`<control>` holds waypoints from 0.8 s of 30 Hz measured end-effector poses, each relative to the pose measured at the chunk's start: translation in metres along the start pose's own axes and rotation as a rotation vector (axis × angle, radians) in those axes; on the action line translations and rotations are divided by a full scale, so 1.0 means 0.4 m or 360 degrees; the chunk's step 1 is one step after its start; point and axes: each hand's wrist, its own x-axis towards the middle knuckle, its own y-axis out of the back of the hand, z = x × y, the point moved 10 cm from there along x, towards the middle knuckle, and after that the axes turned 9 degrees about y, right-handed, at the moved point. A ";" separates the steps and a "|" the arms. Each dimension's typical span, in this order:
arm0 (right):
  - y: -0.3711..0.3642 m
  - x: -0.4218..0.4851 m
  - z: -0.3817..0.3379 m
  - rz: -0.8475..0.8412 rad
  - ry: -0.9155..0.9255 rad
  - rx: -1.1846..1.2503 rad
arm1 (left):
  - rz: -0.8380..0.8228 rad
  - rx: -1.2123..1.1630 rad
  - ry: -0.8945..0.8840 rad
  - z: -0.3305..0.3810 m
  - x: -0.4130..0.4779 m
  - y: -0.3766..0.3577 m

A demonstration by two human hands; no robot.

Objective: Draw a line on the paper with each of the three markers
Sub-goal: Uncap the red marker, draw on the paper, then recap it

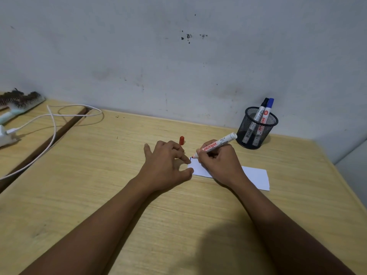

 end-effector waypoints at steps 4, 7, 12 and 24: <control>-0.003 0.000 -0.007 -0.0027 0.0033 -0.0108 | -0.0004 0.0014 0.0019 -0.001 0.001 -0.001; -0.003 0.001 -0.004 -0.0035 0.0022 -0.0131 | -0.0005 0.0024 0.0027 0.000 0.002 0.002; -0.007 0.000 -0.001 -0.0075 0.0026 -0.0145 | 0.0004 0.0019 0.0021 0.001 0.000 0.004; -0.012 -0.009 -0.012 -0.0164 0.0043 -0.0112 | 0.0013 0.0037 0.0014 0.000 0.001 0.002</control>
